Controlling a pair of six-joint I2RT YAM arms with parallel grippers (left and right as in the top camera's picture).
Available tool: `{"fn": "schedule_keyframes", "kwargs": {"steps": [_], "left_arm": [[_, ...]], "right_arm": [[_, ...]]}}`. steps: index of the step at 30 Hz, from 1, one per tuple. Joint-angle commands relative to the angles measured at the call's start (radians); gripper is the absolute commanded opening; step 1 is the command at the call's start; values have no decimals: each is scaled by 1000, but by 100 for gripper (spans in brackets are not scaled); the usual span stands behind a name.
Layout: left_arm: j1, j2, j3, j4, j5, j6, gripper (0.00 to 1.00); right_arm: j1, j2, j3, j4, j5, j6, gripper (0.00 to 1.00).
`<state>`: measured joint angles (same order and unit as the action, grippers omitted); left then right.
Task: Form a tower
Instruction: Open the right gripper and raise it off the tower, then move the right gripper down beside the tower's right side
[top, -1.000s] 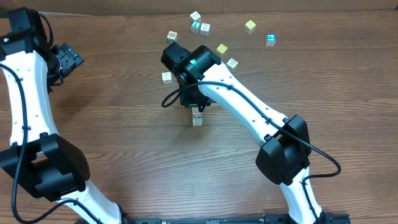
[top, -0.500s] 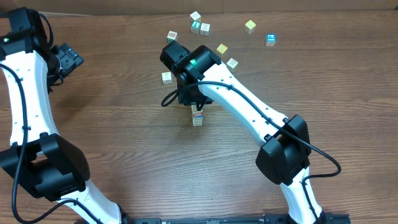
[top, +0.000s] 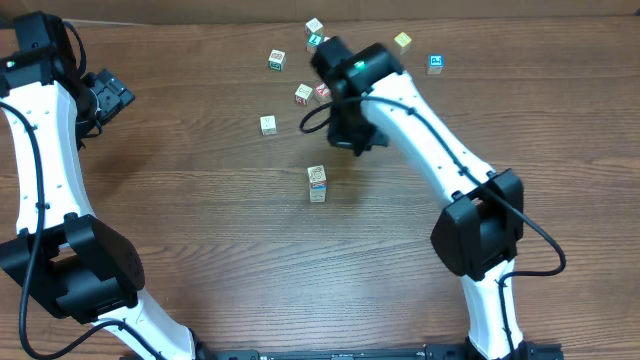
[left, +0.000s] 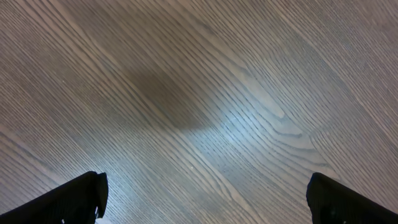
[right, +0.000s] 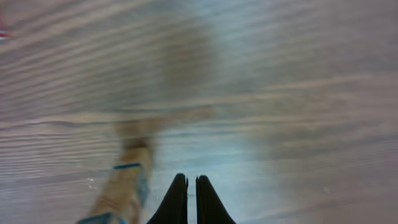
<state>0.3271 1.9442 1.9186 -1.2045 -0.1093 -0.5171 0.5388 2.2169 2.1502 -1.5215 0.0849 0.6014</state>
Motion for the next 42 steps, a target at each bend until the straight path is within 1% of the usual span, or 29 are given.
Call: {"fn": "schedule_keyframes", "kwargs": {"steps": [1, 4, 9, 14, 20, 24, 28, 32, 34, 37, 42], "left_arm": [[-7, -2, 1, 1, -5, 5, 99], [-7, -2, 1, 1, -5, 5, 100], [-7, -2, 1, 1, -5, 5, 99], [-7, -2, 1, 1, -5, 5, 100], [-7, -2, 1, 1, -5, 5, 100], [-7, -2, 1, 1, -5, 5, 100], [-7, -2, 1, 1, -5, 5, 100], [-7, -2, 1, 1, -5, 5, 99], [-7, -2, 1, 1, -5, 5, 100], [-7, -2, 1, 1, -5, 5, 99], [-7, -2, 1, 1, -5, 5, 99]], "right_arm": [[-13, 5, -5, -29, -52, -24, 4], [-22, 5, -5, -49, -54, -79, 4], [-30, -23, -5, -131, -65, -78, 4], [-30, -46, -5, -171, -61, -102, 4], [-32, -51, -41, -172, -61, -105, 4], [-34, -111, -87, -158, -61, -105, 4], [-34, -229, -176, -74, -61, -100, 4], [-37, -344, -346, 90, -65, -74, 4], [-37, -362, -428, 163, -76, -71, 4], [-37, -361, -533, 276, -153, -72, 4], [-32, -361, -661, 464, -210, -71, 4]]}}
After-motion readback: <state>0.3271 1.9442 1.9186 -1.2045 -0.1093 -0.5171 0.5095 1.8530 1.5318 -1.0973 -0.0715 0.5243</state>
